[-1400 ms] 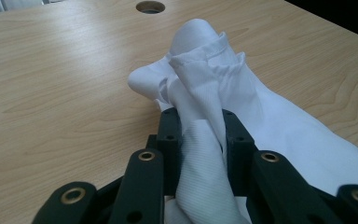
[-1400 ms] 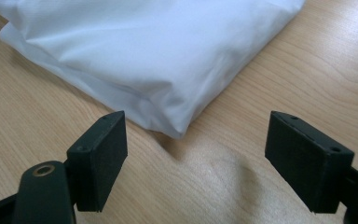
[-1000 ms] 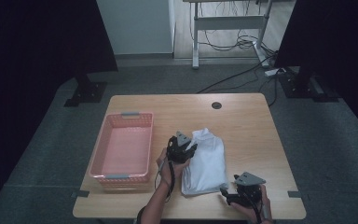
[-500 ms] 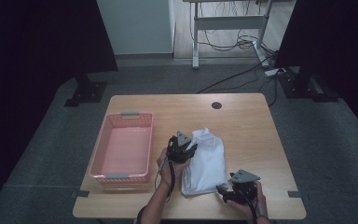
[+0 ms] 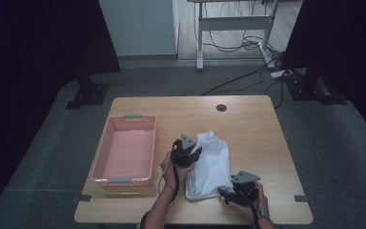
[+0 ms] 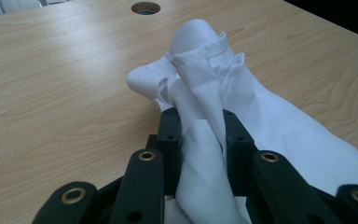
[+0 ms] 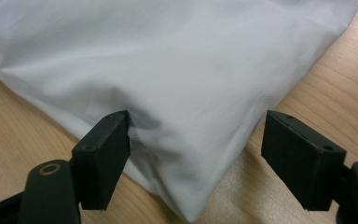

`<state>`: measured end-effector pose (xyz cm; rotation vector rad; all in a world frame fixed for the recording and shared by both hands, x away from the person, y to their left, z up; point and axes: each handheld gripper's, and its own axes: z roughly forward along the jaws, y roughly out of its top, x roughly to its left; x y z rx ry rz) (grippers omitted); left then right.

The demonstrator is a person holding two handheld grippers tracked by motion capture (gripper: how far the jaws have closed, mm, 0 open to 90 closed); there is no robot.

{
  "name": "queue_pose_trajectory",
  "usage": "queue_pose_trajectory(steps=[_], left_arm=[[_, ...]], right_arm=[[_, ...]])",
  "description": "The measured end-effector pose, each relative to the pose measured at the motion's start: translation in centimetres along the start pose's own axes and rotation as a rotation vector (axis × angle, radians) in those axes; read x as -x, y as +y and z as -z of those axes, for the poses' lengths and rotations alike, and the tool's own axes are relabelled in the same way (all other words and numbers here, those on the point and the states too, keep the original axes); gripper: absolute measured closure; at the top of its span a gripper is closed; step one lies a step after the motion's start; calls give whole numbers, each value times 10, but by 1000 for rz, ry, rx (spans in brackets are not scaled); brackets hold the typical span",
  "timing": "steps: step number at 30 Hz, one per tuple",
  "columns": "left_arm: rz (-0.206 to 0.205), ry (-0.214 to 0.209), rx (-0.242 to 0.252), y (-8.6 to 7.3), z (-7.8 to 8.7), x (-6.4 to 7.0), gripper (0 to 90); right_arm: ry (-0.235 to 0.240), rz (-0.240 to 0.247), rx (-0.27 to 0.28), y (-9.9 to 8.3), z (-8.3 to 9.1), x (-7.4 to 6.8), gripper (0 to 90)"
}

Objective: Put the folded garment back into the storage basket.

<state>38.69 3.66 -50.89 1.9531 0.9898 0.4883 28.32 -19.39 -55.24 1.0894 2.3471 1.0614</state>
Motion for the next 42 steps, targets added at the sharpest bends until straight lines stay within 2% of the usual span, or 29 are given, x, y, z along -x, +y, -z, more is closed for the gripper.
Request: queue_pose_trajectory(steps=[5, 13, 18, 24, 27, 42], left_arm=[[0, 0, 2, 0, 1, 1, 727], [-8, 2, 4, 2, 2, 3, 728], [-14, 6, 8, 3, 3, 4, 727], [-12, 2, 15, 3, 7, 4, 728], [-15, -1, 18, 4, 7, 5, 727], [-24, -12, 34, 10, 14, 10, 728]], right_arm=[[1, -13, -10, 2, -4, 1, 254], [21, -37, -17, 1, -6, 2, 334], [20, -42, -11, 2, -5, -1, 461], [-3, -27, -2, 4, -3, -4, 661], [-9, -24, 8, 4, -2, -4, 710], [-42, -11, 64, 7, 9, -7, 766]])
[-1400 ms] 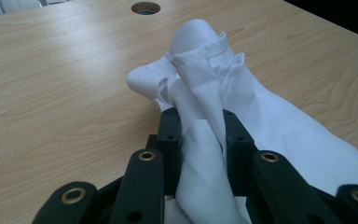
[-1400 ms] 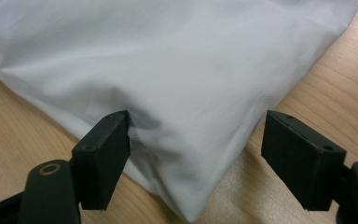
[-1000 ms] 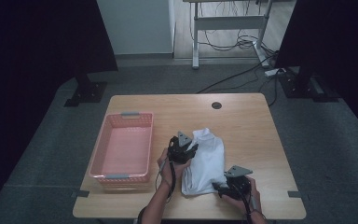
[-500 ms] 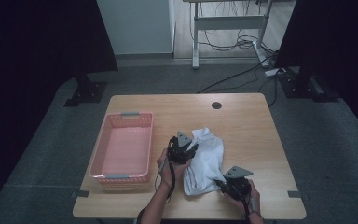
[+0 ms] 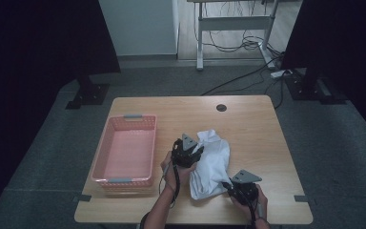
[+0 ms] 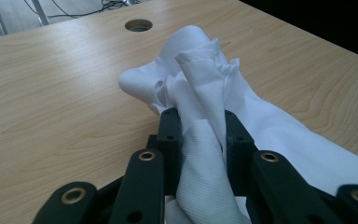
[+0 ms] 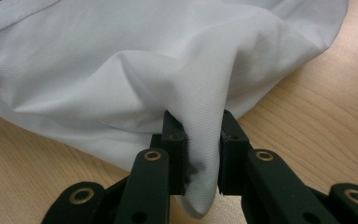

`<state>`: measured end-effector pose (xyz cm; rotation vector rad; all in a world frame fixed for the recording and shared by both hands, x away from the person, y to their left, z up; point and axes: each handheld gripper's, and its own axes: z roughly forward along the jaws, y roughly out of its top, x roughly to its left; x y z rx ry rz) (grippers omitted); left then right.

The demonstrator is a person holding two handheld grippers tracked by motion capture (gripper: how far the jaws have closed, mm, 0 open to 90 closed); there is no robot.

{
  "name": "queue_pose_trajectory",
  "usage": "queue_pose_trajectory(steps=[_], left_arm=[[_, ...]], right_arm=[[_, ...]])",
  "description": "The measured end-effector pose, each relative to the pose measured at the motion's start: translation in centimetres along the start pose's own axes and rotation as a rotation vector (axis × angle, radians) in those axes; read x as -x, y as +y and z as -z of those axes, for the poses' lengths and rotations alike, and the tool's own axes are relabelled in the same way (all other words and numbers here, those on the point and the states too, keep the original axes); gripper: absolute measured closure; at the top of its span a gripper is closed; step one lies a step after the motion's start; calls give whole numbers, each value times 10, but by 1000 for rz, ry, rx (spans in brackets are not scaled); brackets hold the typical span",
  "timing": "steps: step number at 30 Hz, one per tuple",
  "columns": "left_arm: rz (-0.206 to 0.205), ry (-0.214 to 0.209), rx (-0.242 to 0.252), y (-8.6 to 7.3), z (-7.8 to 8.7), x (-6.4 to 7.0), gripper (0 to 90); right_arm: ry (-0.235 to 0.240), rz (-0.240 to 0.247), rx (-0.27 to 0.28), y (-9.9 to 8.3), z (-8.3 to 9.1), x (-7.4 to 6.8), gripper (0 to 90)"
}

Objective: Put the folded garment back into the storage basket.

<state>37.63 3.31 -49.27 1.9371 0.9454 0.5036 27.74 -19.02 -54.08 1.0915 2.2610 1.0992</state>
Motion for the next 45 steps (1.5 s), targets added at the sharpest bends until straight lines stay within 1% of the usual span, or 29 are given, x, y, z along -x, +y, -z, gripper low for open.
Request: queue_pose_trajectory(steps=[4, 9, 14, 18, 22, 26, 27, 37, 45], left_arm=[[-1, 0, 7, 1, 3, -1, 728], [12, -4, 17, 2, 7, -1, 728], [15, -5, 24, 3, 11, -2, 728], [8, -5, 26, 4, 13, -2, 728], [8, -4, 30, 6, 15, -3, 728], [6, -2, 34, 8, 18, -3, 727], [7, 0, 36, 9, 19, -3, 728], [1, 4, 42, 14, 27, -5, 727], [-1, 14, 52, 20, 33, -6, 727]], right_arm=[[-4, 8, 9, 2, 2, -2, 767], [-18, 14, 27, 3, 5, -4, 770], [-26, 25, 36, 5, 8, -7, 771], [-31, 28, 42, 7, 9, -10, 771], [-37, 33, 48, 8, 10, -11, 771], [-41, 27, 59, 10, 12, -11, 771], [-43, 33, 61, 11, 13, -11, 771], [-53, 36, 76, 16, 16, -17, 772], [-64, 50, 87, 25, 20, -20, 773]])
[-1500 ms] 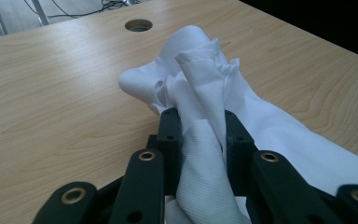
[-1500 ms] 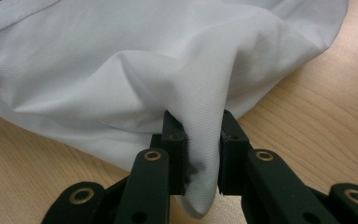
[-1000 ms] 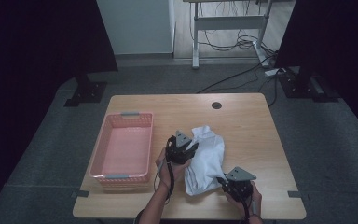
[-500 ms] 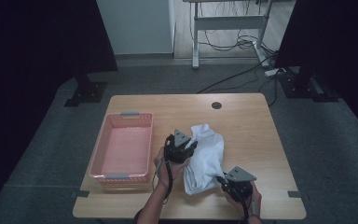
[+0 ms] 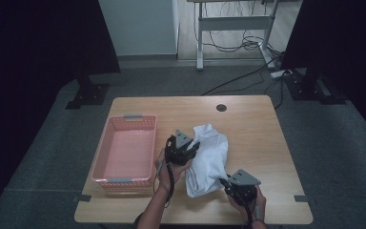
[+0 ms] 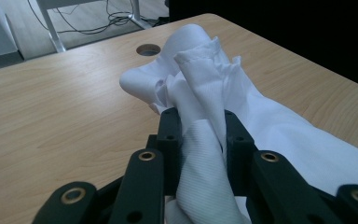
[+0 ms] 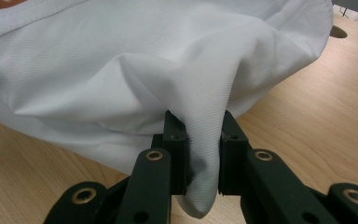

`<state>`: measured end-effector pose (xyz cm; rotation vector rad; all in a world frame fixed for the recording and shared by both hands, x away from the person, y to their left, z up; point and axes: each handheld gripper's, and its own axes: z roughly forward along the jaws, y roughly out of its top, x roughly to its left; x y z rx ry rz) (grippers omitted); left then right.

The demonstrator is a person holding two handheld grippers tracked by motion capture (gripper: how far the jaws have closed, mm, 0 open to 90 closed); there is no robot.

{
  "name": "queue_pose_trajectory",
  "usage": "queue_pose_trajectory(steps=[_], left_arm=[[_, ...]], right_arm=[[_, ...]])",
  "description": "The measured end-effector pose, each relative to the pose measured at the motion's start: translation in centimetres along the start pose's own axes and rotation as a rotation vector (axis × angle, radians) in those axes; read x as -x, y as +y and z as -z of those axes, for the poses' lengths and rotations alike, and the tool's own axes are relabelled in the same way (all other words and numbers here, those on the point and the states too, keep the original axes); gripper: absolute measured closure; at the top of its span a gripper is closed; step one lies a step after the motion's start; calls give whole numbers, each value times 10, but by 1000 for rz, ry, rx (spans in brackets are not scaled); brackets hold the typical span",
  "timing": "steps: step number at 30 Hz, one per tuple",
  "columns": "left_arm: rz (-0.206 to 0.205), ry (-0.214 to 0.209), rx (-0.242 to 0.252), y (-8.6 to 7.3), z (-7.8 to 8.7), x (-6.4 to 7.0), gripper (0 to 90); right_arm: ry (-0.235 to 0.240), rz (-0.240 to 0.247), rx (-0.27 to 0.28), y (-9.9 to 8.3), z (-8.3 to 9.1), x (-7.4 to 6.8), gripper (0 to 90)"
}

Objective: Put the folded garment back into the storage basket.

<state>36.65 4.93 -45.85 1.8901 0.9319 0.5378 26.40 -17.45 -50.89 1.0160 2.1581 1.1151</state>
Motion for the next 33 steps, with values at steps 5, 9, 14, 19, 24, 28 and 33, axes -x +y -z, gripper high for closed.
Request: queue_pose_trajectory(steps=[5, 9, 14, 19, 24, 28, 33], left_arm=[[-10, 3, 6, 6, 3, 2, 728], [-15, 3, 15, 12, 6, 3, 727], [-23, 4, 27, 19, 11, 3, 727], [-27, 6, 33, 24, 14, 4, 727], [-38, 10, 37, 28, 18, 4, 728], [-45, 13, 44, 30, 22, 3, 728], [-49, 14, 48, 33, 26, 1, 728]], right_arm=[[-8, 9, 3, 5, 3, 0, 773], [-14, 11, 7, 10, 7, 1, 773], [-23, 15, 22, 16, 12, 1, 773], [-25, 15, 30, 21, 15, 1, 774], [-26, 19, 35, 24, 15, 0, 774], [-27, 23, 44, 28, 17, -1, 774], [-28, 27, 47, 32, 17, -3, 774]])
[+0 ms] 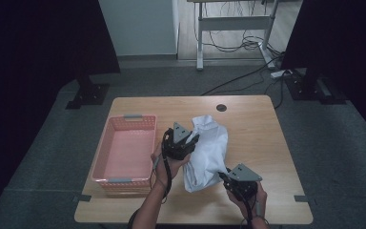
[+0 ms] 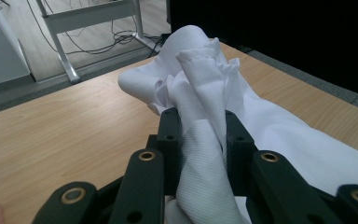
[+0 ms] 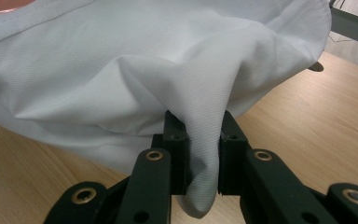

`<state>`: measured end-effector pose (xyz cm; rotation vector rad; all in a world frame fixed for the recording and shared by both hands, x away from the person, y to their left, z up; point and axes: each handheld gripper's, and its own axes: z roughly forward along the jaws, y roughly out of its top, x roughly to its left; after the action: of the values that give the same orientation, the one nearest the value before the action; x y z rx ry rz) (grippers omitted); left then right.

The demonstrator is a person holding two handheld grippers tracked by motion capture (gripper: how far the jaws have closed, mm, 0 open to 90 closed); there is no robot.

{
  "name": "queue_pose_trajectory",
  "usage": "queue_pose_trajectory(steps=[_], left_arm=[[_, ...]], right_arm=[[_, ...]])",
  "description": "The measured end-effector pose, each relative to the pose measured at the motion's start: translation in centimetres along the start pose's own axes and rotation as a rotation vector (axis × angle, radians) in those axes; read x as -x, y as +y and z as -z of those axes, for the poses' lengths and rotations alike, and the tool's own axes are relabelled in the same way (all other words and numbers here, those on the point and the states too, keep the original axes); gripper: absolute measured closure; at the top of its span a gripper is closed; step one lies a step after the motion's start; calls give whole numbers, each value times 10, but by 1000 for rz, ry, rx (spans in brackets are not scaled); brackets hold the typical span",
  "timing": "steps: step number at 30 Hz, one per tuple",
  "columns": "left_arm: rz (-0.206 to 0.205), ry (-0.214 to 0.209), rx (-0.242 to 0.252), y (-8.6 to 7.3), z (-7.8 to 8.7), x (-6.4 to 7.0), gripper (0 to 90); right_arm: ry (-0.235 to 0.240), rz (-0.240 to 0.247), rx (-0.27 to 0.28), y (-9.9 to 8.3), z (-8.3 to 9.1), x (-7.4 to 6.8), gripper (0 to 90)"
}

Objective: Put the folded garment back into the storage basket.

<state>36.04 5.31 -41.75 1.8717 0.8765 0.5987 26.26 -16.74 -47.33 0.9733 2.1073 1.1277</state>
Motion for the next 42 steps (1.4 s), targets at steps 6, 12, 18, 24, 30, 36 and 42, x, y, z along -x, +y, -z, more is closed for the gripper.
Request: queue_pose_trajectory(steps=[6, 12, 18, 24, 30, 36, 42], left_arm=[[-8, 2, -3, 2, 3, -2, 727], [-10, 6, 1, 4, 7, -5, 728], [-10, 13, 3, 5, 11, -9, 728], [-10, 21, 7, 6, 17, -14, 728], [-12, 31, 8, 5, 23, -21, 728], [-7, 43, 10, 3, 30, -31, 728], [-3, 54, 15, 3, 39, -40, 728]], right_arm=[[0, -4, 7, 3, -1, -1, 774], [1, -3, 10, 6, -3, -4, 774], [2, 3, 12, 11, -5, -7, 774], [6, 9, 14, 17, -8, -11, 774], [12, 12, 14, 23, -12, -17, 774], [19, 23, 11, 31, -20, -25, 774], [25, 26, 15, 39, -26, -32, 774]])
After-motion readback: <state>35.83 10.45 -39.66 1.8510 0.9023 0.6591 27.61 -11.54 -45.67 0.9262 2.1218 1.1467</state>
